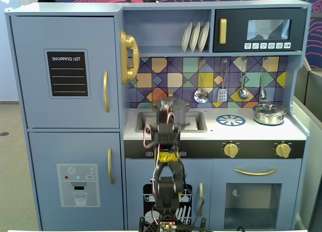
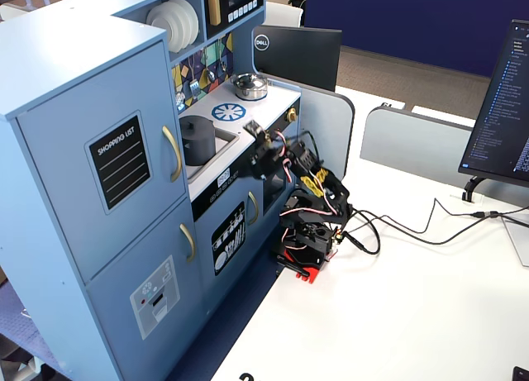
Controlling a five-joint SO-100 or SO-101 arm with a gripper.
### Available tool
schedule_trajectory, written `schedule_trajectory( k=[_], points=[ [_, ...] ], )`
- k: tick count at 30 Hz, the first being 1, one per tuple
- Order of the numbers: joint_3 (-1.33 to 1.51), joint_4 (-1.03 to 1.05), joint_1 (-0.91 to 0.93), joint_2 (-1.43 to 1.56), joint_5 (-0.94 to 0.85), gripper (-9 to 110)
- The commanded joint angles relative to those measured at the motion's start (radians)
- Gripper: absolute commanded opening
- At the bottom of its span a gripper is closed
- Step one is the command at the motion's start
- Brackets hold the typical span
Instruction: Pick up the lid from the counter and put it on the gray recipient
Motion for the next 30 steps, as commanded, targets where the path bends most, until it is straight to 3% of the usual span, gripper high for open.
schedule_trajectory(
  k=[1,7,14,23,30],
  points=[
    [0.187,-0.038,0.021,0.135,0.002,0],
    [0.563,-0.169,0.005,0.262,0.054,0],
    [0.762,-0.106,-0.028,0.278,0.132,0],
    [0.762,0.275,-0.044,0.278,0.147,0],
    [0.764,0.293,0.029,0.279,0.052,2]
  ],
)
